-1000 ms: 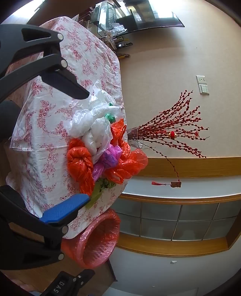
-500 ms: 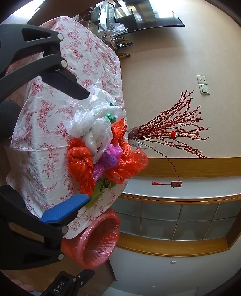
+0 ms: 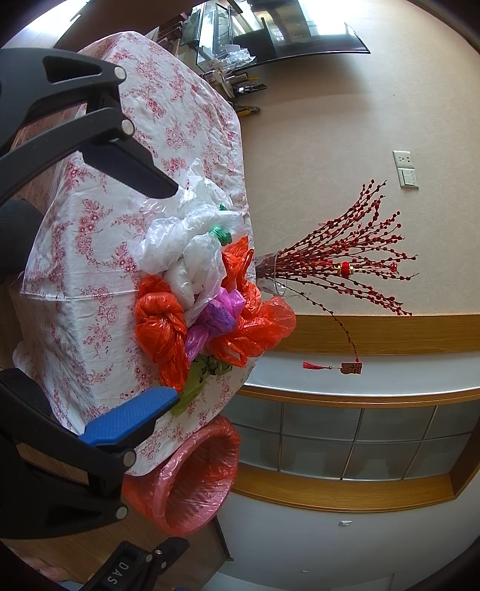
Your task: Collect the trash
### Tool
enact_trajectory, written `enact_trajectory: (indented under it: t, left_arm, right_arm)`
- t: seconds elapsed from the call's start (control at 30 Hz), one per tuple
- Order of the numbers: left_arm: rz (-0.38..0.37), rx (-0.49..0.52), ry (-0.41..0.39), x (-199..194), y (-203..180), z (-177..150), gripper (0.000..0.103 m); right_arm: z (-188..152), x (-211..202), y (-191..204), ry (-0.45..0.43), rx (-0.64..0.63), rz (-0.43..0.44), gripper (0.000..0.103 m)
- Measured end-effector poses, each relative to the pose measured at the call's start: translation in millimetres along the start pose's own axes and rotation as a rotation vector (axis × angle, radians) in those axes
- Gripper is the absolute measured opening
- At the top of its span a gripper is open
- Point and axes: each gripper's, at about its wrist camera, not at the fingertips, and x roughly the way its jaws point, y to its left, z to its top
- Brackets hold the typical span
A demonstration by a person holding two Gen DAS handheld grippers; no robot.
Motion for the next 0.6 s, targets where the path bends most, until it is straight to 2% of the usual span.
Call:
enact_trajectory:
  t: [0.6]
  left_arm:
    - [0.000,-0.001,0.001,0.3,0.6,0.0,0.099]
  right_arm:
    - [-0.2,-0.1,0.4,-0.001,-0.002,0.000,0.101]
